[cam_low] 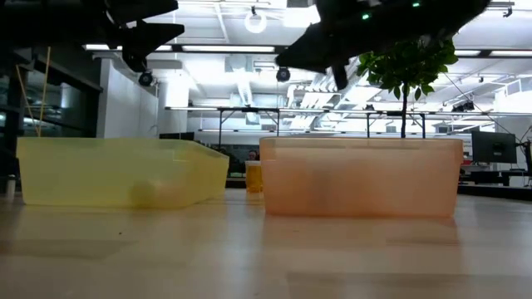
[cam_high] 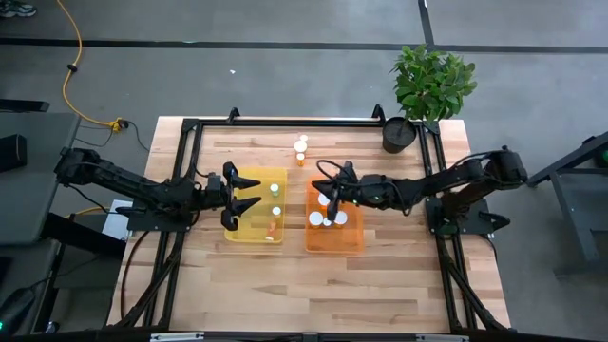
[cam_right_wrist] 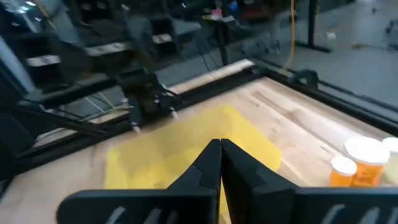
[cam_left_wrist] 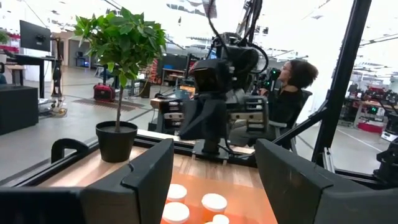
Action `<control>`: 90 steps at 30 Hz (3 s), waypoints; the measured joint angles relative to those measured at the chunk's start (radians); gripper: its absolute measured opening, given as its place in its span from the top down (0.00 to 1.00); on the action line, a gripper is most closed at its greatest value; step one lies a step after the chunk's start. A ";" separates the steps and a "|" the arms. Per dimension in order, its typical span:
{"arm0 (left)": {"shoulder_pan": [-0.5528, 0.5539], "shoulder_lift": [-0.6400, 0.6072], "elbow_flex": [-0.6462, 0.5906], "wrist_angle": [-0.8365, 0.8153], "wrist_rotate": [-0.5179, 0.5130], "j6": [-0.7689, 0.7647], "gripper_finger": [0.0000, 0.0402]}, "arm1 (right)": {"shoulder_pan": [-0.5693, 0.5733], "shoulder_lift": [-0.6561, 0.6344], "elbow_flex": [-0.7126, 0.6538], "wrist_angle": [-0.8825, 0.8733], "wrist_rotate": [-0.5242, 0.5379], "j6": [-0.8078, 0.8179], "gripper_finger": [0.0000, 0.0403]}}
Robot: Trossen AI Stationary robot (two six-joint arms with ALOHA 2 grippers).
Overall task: Pick and place medicine bottles into bin by pill shape (circle, oval)
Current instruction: Put the orange bottle pill into the yellow bin
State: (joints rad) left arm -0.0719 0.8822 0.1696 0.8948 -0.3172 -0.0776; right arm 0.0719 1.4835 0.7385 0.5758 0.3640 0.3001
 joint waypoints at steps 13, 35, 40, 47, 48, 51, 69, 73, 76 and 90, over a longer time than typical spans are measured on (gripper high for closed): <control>0.000 0.000 0.000 0.001 0.000 0.002 0.46 | -0.163 0.344 0.506 -0.700 0.189 0.142 0.55; 0.000 0.000 0.000 0.001 -0.001 0.001 0.46 | -0.249 0.569 0.668 -0.766 0.225 0.298 0.49; 0.000 0.000 0.000 0.001 -0.001 0.000 0.46 | -0.261 0.578 0.669 -0.754 0.178 0.306 0.49; 0.000 0.000 0.000 0.001 -0.002 0.000 0.46 | -0.285 0.608 0.669 -0.721 0.146 0.306 0.49; 0.000 0.000 0.000 0.001 -0.005 -0.001 0.46 | -0.288 0.608 0.669 -0.721 0.140 0.306 0.49; 0.000 0.000 0.000 0.001 -0.005 0.001 0.46 | -0.289 0.608 0.669 -0.711 0.141 0.305 0.49; 0.000 0.000 0.000 0.001 -0.008 -0.008 0.46 | -0.304 0.608 0.669 -0.723 0.102 0.303 0.70; 0.000 0.000 0.000 0.001 -0.008 -0.006 0.46 | -0.303 0.608 0.669 -0.721 0.102 0.270 0.76; 0.000 0.000 0.000 0.001 -0.008 -0.005 0.46 | -0.297 0.596 0.668 -0.729 0.074 0.234 0.78; 0.000 0.000 0.000 -0.012 -0.008 0.003 0.46 | -0.099 0.311 0.550 -0.982 0.116 0.067 0.77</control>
State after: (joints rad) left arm -0.0719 0.8825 0.1696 0.8828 -0.3248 -0.0746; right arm -0.0268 1.7947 1.2881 -0.4060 0.4796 0.3671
